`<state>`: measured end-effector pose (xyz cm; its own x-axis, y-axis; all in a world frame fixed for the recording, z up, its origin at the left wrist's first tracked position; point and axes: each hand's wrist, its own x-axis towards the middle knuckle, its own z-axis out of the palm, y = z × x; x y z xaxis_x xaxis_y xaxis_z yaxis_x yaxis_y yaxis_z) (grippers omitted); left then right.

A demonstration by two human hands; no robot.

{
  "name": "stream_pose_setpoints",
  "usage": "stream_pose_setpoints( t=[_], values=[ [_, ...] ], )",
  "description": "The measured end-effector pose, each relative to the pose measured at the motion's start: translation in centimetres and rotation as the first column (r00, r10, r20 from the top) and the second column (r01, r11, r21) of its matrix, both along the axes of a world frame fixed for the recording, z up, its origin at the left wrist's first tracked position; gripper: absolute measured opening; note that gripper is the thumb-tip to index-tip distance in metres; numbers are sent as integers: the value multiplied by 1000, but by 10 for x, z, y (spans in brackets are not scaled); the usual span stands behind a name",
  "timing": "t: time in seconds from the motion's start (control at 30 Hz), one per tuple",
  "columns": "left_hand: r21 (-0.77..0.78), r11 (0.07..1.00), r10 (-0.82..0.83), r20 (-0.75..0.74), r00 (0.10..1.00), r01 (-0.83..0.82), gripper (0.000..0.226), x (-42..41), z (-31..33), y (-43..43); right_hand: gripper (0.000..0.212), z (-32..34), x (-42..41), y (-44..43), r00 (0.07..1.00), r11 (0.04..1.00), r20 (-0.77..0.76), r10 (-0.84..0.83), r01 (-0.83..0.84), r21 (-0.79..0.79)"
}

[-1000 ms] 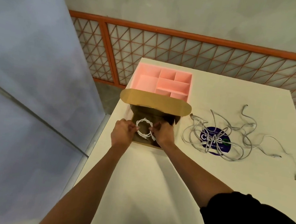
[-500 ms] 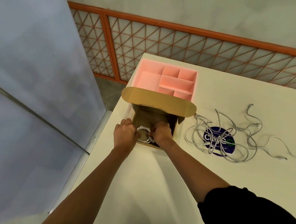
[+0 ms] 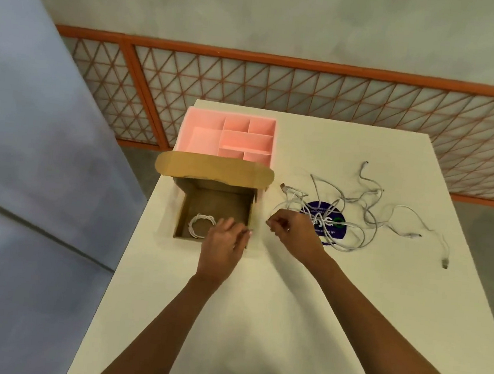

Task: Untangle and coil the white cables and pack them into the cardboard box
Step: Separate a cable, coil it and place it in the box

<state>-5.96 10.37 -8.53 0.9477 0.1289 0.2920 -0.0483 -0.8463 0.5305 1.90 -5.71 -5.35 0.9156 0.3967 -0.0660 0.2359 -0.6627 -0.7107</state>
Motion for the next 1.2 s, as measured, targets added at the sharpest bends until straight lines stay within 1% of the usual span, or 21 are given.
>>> stream_pose_setpoints(
  t=[0.1,0.13,0.17,0.2,0.27,0.3,0.33,0.4,0.43,0.5,0.57,0.63,0.7,0.77,0.83,0.9,0.97,1.0,1.07,1.13,1.2],
  values=[
    [-41,993,-109,-51,993,107,30,9,4,-30,11,-3,14,-31,962,988,248,-111,134,-78],
    [-67,988,-143,-80,987,138,29,13,4,-39,15,-1,19,-39,947,977,294,-132,174,-120],
    [-98,981,-178,-111,978,167,27,16,4,-48,19,3,23,-48,945,966,299,-133,191,-174],
    [-119,974,-207,-143,968,191,24,19,4,-54,22,7,26,-53,963,952,250,-101,167,-257],
    [-124,967,-245,-208,947,223,19,24,1,-67,25,15,30,-67,998,890,63,-14,41,-455],
    [-126,965,-253,-243,937,228,17,26,0,-72,26,16,31,-73,999,864,-33,15,-29,-503],
    [-134,965,-255,-280,925,225,16,26,-1,-76,27,18,31,-79,994,861,-101,33,-79,-502],
    [-158,965,-252,-340,906,209,18,27,-3,-83,22,16,29,-91,990,900,-129,59,-109,-423],
    [-169,964,-253,-364,896,203,21,27,-4,-86,15,16,27,-96,993,919,-109,51,-89,-383],
    [-174,966,-247,-395,885,193,29,28,-4,-92,6,19,22,-106,996,964,-76,-37,15,-265],
    [-146,978,-199,-404,893,152,40,31,-3,-98,8,27,19,-116,987,985,-92,-130,118,-128],
    [-125,990,-115,-403,908,69,50,34,-4,-101,10,38,17,-122,976,985,-129,-173,171,-29],
    [-176,984,-71,-452,889,-10,56,37,-3,-107,11,52,15,-130,964,977,-186,-187,202,64],
    [-217,975,-80,-526,847,-43,55,37,-4,-113,12,65,13,-139,953,959,-243,-182,226,169],
    [-210,977,-92,-569,817,-36,51,35,-5,-121,13,74,13,-146,944,937,-281,-172,245,249],
    [-273,959,-99,-577,811,-77,40,35,-7,-127,13,82,13,-153,939,918,-301,-168,260,301],
    [-417,897,-118,-550,827,-150,20,36,-5,-133,14,88,14,-159,936,907,-306,-174,273,321],
    [-483,860,-129,-518,846,-164,14,38,-3,-135,15,89,14,-163,934,908,-303,-189,284,309],
    [-572,805,-143,-444,885,-157,23,41,3,-137,17,88,13,-170,927,917,-303,-220,303,259],
    [-585,802,-143,-387,911,-122,34,47,13,-138,20,83,11,-174,915,932,-328,-235,308,190],
    [-595,796,-145,-365,920,-110,38,52,27,-139,20,78,8,-177,899,946,-364,-245,304,115]
  ],
)
